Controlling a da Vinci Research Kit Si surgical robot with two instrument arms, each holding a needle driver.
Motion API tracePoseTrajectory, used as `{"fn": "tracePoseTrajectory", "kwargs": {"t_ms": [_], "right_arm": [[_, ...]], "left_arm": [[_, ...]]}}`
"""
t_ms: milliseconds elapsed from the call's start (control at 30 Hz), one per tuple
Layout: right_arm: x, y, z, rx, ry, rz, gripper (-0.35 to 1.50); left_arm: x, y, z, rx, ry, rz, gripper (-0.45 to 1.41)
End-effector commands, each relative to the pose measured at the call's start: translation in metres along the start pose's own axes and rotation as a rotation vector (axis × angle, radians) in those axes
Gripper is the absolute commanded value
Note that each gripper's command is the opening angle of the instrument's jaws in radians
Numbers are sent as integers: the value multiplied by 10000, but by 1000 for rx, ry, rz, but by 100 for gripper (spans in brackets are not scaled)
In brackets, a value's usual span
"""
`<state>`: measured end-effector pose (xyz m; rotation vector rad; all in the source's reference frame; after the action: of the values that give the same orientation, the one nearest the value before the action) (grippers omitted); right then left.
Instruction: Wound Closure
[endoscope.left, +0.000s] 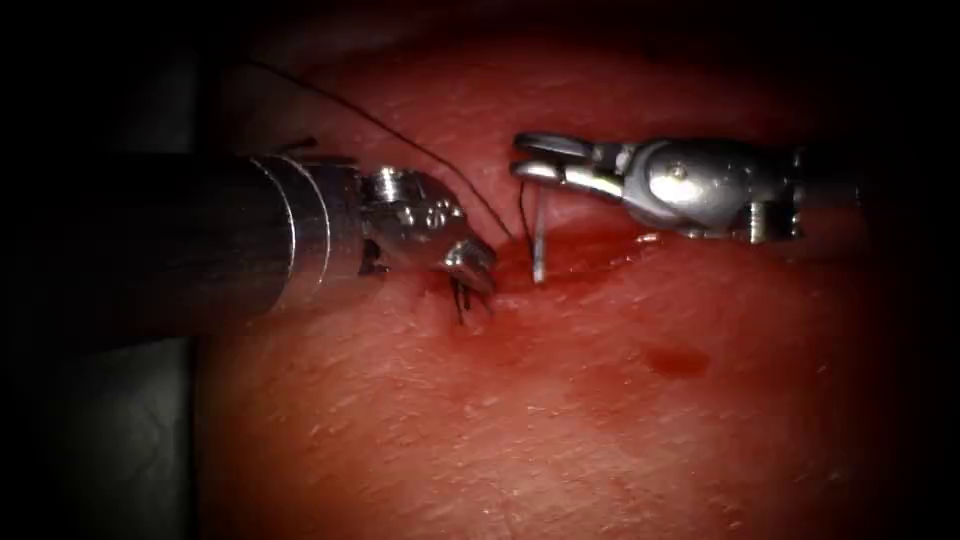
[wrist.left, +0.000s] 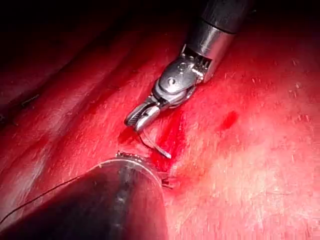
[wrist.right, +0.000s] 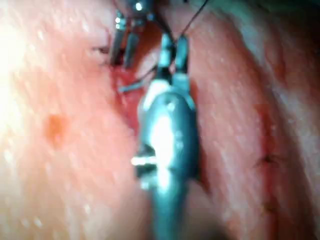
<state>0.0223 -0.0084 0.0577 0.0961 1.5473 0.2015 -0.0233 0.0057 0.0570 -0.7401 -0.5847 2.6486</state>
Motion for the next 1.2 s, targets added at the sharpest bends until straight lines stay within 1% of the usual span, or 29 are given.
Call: {"fn": "tracePoseTrajectory", "kwargs": {"t_ms": [33, 100, 333, 467, 533, 667, 733, 767, 833, 967, 1067, 1200], "right_arm": [[-7, -8, 6, 3, 0, 9, -35], [-7, -8, 6, 3, 0, 9, -35], [-7, -8, -1, 19, -13, 8, -35], [-5, -7, -5, 25, -17, 10, -35], [-3, -4, -5, 21, -19, 13, -35], [1, 3, -4, 13, -20, 20, -35], [2, 5, -2, 11, -20, 21, -35], [2, 5, 0, 10, -20, 21, -35], [1, 4, 1, 10, -21, 27, -35], [1, 4, 1, 9, -21, 20, -35], [1, 5, 2, 8, -21, 14, -35], [1, 5, 3, 7, -21, 3, -35]], "left_arm": [[3, 1, 5, 5, 6, 1, 9], [4, 4, -1, 17, 10, 9, 12], [1, 20, -8, 47, 25, 6, 12], [12, 35, -7, 91, 74, 10, 5], [18, 42, -7, 104, 113, 10, 2], [30, 55, -4, 108, 187, 7, -8], [35, 61, 1, 121, 216, 3, -11], [37, 65, 9, 126, 248, 4, -13], [36, 69, 20, 129, 261, 9, -13], [26, 78, 48, 125, 277, 32, -13], [17, 83, 62, 114, 275, 34, -13], [9, 88, 71, 105, 269, 32, -13]]}}
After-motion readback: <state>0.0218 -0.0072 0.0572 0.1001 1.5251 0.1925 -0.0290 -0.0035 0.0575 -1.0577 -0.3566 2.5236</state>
